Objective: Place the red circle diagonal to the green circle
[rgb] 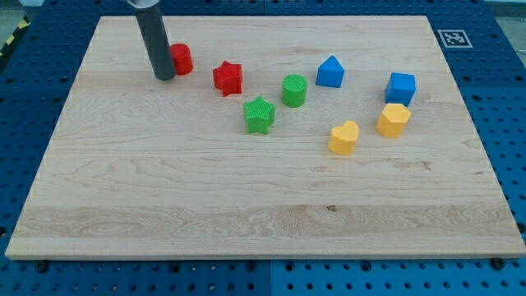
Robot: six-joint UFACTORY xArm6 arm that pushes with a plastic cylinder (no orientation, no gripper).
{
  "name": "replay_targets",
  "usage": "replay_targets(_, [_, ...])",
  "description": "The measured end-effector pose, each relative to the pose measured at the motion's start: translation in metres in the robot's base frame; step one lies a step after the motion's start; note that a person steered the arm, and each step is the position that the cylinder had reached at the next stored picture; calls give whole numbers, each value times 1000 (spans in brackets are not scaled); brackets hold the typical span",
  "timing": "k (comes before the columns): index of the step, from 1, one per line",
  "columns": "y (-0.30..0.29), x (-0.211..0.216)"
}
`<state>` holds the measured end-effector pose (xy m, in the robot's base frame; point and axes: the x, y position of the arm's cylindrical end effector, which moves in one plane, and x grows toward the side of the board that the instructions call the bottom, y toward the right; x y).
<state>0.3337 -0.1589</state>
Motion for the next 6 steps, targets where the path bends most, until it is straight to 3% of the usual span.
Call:
replay_targets(2, [-43,-38])
replay_targets(4, [-40,-37])
replay_targets(6, [-1,-37])
